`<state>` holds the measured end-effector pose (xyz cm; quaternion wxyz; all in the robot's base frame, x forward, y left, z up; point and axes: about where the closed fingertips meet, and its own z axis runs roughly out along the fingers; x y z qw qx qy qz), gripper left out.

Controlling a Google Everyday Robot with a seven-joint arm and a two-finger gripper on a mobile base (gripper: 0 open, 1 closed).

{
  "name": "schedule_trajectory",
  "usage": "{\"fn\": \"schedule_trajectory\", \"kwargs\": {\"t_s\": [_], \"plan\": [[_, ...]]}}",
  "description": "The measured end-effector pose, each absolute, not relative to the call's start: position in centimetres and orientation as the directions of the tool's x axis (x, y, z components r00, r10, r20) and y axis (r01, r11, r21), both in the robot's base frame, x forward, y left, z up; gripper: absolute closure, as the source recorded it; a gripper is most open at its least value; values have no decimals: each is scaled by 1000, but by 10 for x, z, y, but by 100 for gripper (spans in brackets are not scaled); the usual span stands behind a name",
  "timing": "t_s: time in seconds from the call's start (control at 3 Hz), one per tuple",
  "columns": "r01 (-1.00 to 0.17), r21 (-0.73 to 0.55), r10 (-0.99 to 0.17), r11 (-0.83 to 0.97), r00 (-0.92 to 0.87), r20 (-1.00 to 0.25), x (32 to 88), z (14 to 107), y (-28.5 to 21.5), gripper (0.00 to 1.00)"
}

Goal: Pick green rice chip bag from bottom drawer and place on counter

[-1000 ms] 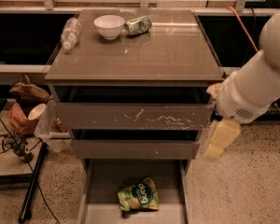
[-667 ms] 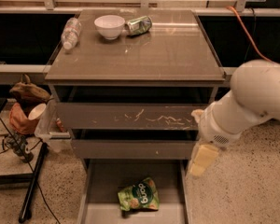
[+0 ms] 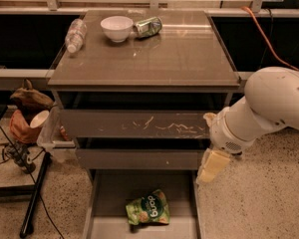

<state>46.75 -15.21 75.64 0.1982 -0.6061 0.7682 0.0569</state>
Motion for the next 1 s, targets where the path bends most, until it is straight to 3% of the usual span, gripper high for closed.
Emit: {"fn": "schedule_trajectory", "kwargs": {"t_s": [0.33,1.0], "plan": [[-955,-142,-881,262,-176,-439,479,725,-137,0],[-962,-53,-768,268,-180,-615,518,560,-60,0]]}}
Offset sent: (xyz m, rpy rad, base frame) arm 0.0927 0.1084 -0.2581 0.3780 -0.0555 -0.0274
